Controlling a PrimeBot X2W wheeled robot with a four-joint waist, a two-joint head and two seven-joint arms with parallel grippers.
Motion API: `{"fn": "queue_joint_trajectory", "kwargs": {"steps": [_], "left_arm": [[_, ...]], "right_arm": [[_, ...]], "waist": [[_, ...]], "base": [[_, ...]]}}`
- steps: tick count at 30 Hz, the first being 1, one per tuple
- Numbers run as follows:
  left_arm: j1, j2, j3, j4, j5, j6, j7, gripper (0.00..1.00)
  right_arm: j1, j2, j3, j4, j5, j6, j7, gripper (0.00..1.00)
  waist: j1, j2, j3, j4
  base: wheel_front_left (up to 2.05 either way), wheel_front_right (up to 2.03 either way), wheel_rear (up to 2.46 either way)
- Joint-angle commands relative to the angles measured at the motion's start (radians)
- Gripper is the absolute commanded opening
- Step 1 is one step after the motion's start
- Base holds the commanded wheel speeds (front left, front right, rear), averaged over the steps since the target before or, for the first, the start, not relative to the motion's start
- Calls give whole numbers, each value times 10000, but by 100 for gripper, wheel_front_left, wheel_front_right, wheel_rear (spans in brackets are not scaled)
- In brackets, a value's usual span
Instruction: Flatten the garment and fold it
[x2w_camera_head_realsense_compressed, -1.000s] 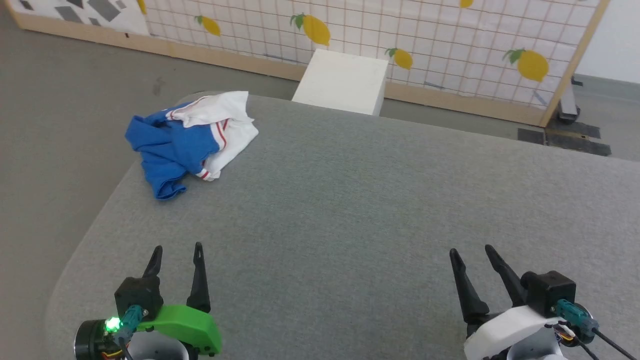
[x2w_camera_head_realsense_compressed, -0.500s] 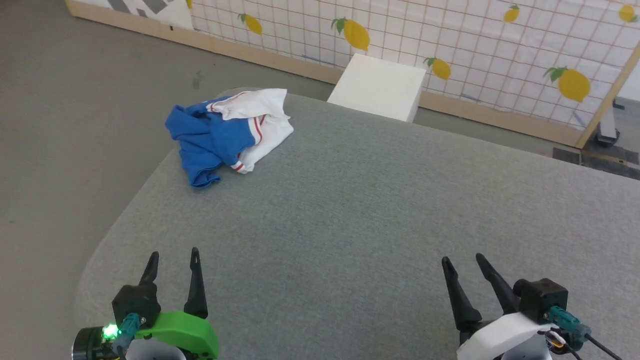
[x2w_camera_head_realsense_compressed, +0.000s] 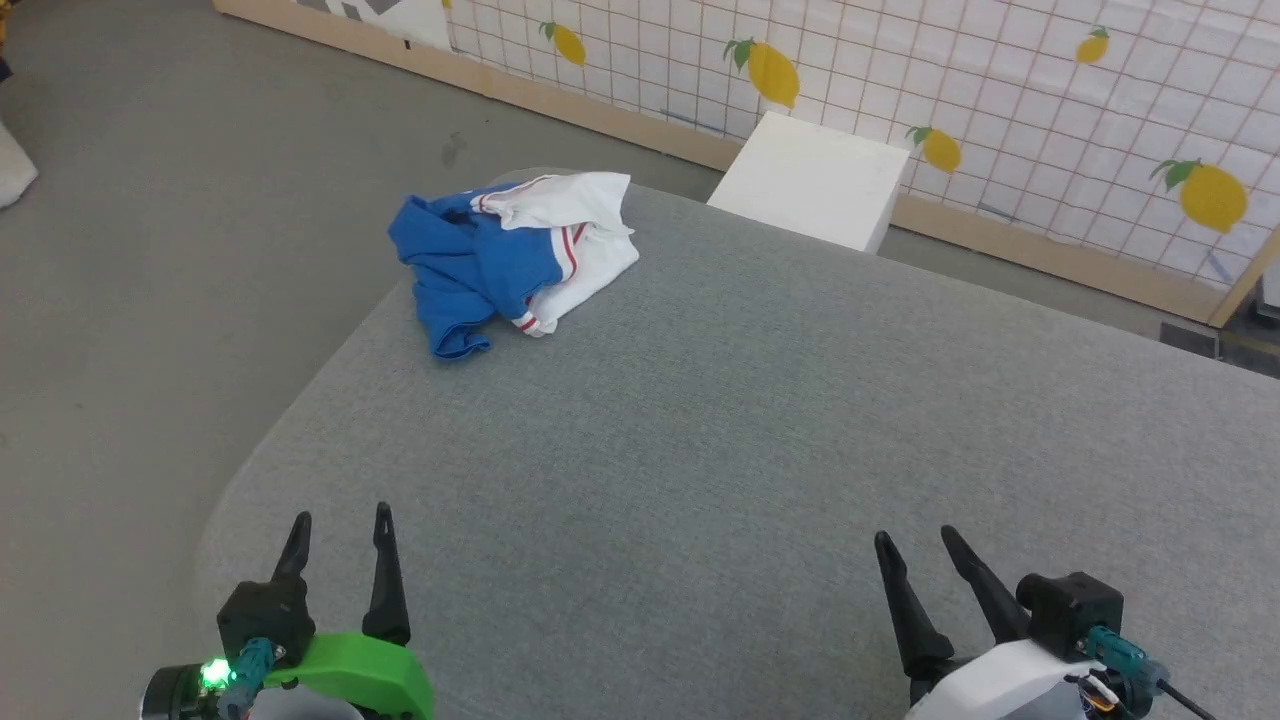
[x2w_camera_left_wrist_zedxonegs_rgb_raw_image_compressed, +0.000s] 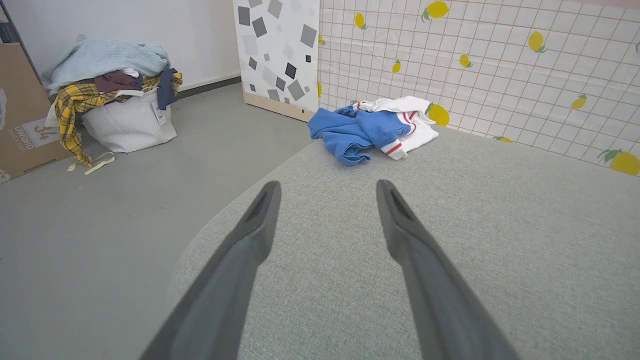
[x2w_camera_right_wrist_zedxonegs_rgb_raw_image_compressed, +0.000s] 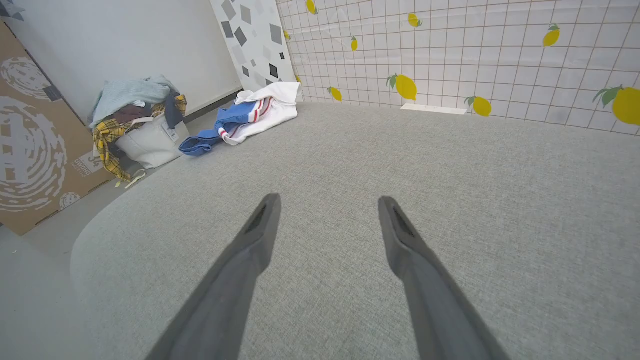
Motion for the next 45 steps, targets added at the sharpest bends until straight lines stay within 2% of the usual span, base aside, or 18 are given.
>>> {"fn": "queue_joint_trajectory", "kwargs": {"steps": [1, 21, 27, 32, 36, 45], "left_arm": [[157, -17, 52, 35, -96, 37, -103, 100], [3, -26, 135, 386, -442, -66, -517, 100], [-535, 21, 206, 561, -635, -303, -640, 100], [-1767, 258, 229, 1036, -886, -670, -740, 100], [-3387, 547, 319, 2143, -1450, -993, -568, 100], [-7334, 1410, 720, 5211, -3177, -1335, 1183, 100]], "right_arm": [[7, 0, 44, 106, 119, -12, -117, 100], [-333, 1, 119, 726, 299, -15, -528, 100], [-444, 1, 51, 734, 7, -16, -651, 100], [-636, 1, -132, 372, -691, -16, -592, 100], [-823, 1, -288, -405, -1133, -17, -213, 100], [-1171, 1, -693, -2605, -2131, -17, 992, 100]], "waist": [[0, 0, 22, 87], [0, 0, 252, 210], [0, 0, 377, 161], [0, 0, 677, 90], [0, 0, 1177, -91], [0, 0, 2866, -1322]], "base": [[0, 0, 0], [0, 0, 0], [0, 0, 0], [0, 0, 0], [0, 0, 0], [0, 0, 0]]}}
